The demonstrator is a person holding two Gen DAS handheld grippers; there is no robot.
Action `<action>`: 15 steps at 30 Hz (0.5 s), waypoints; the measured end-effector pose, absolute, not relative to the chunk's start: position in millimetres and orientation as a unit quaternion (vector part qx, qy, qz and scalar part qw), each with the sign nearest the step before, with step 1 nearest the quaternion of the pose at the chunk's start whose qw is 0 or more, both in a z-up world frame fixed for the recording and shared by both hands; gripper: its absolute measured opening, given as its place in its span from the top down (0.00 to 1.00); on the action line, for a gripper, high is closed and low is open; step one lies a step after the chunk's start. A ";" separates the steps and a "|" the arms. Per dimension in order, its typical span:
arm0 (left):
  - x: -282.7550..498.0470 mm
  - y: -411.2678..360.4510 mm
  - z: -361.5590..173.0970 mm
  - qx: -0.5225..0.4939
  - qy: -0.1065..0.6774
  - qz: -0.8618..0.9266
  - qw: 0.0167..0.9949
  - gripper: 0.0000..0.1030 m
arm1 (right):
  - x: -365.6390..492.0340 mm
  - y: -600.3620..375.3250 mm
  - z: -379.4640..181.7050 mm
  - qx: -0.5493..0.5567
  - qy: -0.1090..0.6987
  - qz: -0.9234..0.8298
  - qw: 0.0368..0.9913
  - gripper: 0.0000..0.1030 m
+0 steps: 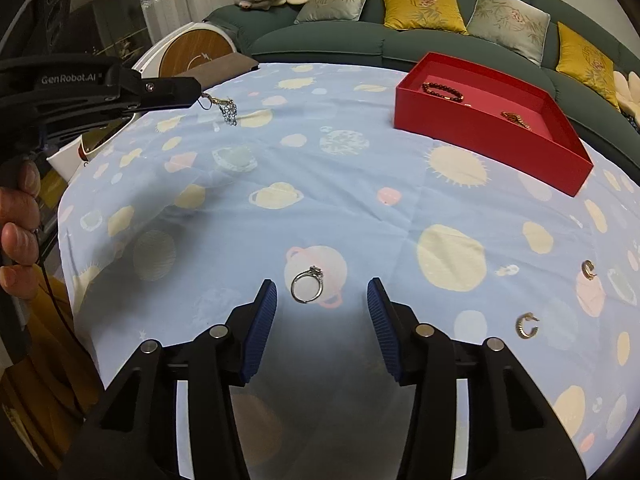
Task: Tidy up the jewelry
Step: 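Grasp the silver chain with the left tool while the right grasps the diamond ring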
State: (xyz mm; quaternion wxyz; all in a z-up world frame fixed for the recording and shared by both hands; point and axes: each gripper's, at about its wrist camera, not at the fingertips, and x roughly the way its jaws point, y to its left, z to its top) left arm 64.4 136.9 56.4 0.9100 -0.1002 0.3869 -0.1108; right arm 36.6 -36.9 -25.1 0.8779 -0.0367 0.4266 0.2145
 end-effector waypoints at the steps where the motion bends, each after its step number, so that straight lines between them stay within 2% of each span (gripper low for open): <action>1: 64.3 138.7 56.2 -0.101 0.387 -0.109 0.910 1.00 | 38.4 -34.2 -27.5 -0.039 0.429 0.216 0.876 0.56; 3: 63.8 141.7 54.4 -0.100 0.389 -0.108 0.909 1.00 | 41.9 -29.2 -32.3 -0.045 0.436 0.214 0.873 0.63; 9: 62.3 149.6 48.6 -0.101 0.394 -0.102 0.908 1.00 | 48.3 -24.2 -39.7 -0.061 0.439 0.204 0.873 0.67; 11: 61.9 149.9 47.7 -0.097 0.394 -0.099 0.909 1.00 | 47.9 -24.2 -39.2 -0.064 0.436 0.203 0.874 0.75; 12: 61.9 149.8 47.1 -0.096 0.395 -0.099 0.908 1.00 | 48.1 -24.6 -38.9 -0.064 0.437 0.204 0.874 0.82; 15: 62.7 148.6 45.2 -0.098 0.398 -0.100 0.906 1.00 | 48.5 -26.0 -38.7 -0.062 0.437 0.203 0.874 0.82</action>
